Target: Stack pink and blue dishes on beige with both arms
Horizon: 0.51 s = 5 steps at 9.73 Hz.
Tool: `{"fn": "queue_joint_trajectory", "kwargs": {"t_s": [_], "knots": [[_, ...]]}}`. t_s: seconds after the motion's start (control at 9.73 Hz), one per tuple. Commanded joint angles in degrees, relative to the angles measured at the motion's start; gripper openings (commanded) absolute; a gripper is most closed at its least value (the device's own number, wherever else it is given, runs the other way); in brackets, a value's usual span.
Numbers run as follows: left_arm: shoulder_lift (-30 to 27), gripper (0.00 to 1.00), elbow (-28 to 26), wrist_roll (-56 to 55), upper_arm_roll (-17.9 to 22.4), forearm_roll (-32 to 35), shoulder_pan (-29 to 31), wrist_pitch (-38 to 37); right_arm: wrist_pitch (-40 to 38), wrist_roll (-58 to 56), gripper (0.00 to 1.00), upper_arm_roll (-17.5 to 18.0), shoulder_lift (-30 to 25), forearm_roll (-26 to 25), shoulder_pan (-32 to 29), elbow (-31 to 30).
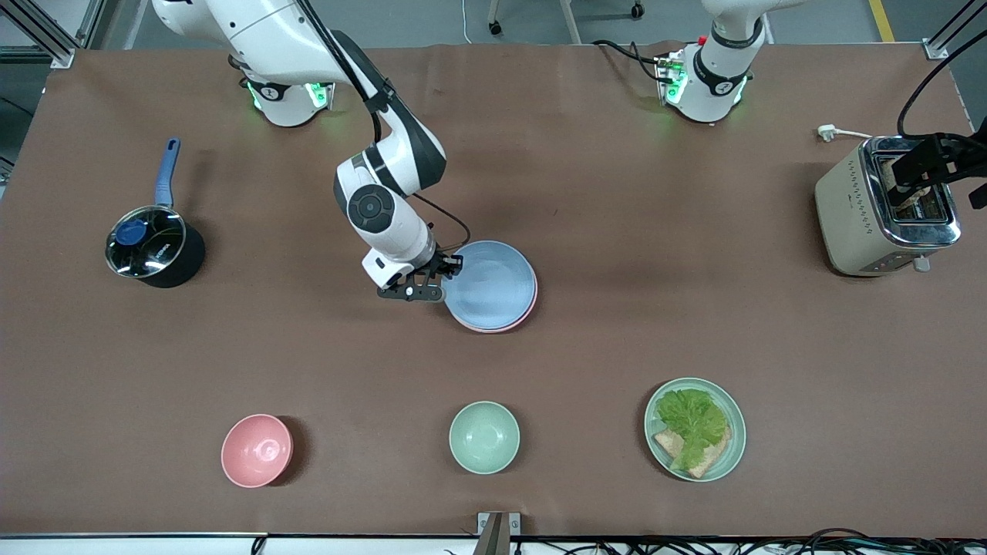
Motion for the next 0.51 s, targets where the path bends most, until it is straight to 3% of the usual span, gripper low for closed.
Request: {"fn": "queue_joint_trajectory", "kwargs": {"t_s": [0.0,0.31,0.41], "knots": [[-1.46,1.00,-2.86,-0.48,0.69,-0.86,-0.99,-0.42,-8.78,0.91,1.00,-0.45,-6.44,-1.60,-1.75,2.11],[-2.25,1.00,-3.12,-2.65,2.08,-0.86,-3.00,-3.21,-15.65,1.70,1.00,-4.83,-18.99,-13.96,-5.69,2.21],[-3.13,1.00,-3.90,-3.37,3.57,-0.86,-4.76,-3.49,-16.54,0.92,1.00,-5.89,-22.69,-15.82,-9.28,2.29]]}}
